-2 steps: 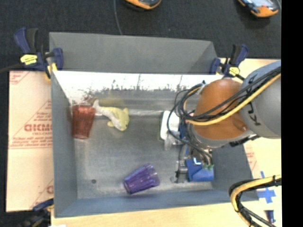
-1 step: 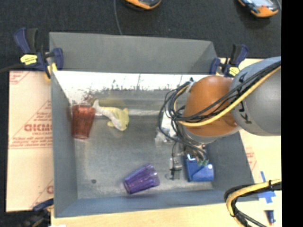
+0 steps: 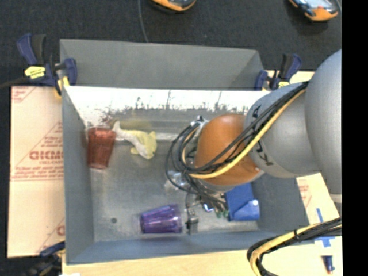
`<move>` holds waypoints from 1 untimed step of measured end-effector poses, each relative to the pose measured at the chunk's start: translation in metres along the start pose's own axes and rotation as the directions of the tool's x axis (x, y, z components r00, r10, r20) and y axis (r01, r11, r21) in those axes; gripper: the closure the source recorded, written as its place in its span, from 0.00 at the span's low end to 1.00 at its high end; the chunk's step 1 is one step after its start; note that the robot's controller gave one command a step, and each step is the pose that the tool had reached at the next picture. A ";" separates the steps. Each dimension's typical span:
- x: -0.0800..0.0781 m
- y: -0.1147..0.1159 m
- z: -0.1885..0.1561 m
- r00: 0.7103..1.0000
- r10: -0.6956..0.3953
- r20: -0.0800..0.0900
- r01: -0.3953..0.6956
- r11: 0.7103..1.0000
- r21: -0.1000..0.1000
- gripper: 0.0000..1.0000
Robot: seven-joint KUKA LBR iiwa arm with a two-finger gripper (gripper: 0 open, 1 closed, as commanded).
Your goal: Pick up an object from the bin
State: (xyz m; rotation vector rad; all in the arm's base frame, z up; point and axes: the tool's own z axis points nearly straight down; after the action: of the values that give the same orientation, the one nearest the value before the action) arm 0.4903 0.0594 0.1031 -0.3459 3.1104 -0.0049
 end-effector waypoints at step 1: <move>0.005 0.023 0.013 0.999 -0.046 0.001 0.046 0.999 0.000 0.00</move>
Offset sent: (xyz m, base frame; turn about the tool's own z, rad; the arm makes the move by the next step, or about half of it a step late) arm -0.0092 0.0657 -0.0291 -0.1388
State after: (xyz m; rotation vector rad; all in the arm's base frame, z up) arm 0.4806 0.0804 0.0894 -0.4166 3.1012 -0.0052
